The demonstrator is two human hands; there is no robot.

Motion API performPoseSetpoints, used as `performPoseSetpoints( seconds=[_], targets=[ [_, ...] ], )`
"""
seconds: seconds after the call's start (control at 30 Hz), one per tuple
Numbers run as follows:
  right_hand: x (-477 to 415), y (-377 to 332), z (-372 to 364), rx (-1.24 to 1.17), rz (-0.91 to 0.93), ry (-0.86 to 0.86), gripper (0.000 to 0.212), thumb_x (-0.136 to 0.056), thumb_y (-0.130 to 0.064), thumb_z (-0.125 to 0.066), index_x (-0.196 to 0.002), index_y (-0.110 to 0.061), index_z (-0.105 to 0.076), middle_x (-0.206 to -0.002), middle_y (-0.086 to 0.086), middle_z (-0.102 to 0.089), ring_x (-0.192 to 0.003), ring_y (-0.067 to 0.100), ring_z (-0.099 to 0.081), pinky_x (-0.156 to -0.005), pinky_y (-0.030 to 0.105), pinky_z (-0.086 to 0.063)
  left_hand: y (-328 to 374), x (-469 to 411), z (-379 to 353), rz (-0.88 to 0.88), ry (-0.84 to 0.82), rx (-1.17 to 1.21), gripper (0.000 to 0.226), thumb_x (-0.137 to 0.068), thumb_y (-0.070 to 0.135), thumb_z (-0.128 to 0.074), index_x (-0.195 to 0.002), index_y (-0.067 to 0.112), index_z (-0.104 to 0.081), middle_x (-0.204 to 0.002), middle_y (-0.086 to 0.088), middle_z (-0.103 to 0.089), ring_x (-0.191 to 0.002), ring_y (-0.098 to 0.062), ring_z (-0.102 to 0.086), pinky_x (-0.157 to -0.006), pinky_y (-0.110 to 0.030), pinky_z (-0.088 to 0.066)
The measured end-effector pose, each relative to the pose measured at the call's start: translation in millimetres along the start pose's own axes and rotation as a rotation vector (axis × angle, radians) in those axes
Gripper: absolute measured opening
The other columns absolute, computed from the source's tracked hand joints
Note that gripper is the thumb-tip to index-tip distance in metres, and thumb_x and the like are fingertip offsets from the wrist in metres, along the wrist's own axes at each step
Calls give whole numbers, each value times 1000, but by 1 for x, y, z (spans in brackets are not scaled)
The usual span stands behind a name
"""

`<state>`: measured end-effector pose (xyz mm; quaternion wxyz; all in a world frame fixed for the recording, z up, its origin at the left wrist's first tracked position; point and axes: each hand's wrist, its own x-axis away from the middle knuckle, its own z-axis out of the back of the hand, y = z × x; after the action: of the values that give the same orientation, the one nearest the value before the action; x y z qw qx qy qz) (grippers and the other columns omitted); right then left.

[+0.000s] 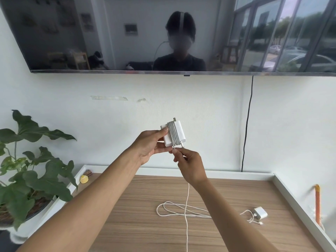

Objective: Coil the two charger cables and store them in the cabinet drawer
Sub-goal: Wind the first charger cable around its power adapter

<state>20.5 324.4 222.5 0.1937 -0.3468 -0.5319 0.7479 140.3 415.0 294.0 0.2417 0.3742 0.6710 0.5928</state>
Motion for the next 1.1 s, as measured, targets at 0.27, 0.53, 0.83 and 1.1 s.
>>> performPoseSetpoints(
  seconds=[0.27, 0.53, 0.83, 1.1],
  targets=[
    [-24, 10, 34, 147, -51, -204, 35, -88, 5, -50, -59, -11, -63, -47, -6, -48, -45, 8, -34, -49, 23, -28, 9, 12, 8, -108, -300, -450, 31, -89, 27, -61, -109, 4, -69, -101, -13, -72, -92, -25, -69, -84, -36, -58],
    [-51, -31, 64, 390, -91, -477, 21, -90, 2, -54, -91, -1, -74, -52, -11, -62, -45, -3, -49, -51, 12, -39, 1, 19, 12, -134, -404, -868, 24, -93, 25, -63, -109, 10, -72, -84, 5, -71, -74, -7, -64, -74, -31, -59],
    [-42, -53, 57, 683, 1, -394, 22, -92, -18, -53, -89, -20, -75, -67, -12, -63, -62, 5, -55, -55, 17, -42, -13, 11, 20, -209, -150, -1096, 22, -84, 36, -71, -97, 19, -74, -92, 6, -71, -72, -23, -73, -75, -40, -60],
    [-23, -66, 35, 862, 166, -230, 23, -93, -24, -49, -91, -18, -70, -85, 1, -70, -79, 25, -62, -71, 36, -54, -11, 4, 14, -245, 132, -1079, 32, -78, 44, -69, -82, 12, -69, -83, -5, -74, -61, -21, -71, -71, -42, -59]
  ],
)
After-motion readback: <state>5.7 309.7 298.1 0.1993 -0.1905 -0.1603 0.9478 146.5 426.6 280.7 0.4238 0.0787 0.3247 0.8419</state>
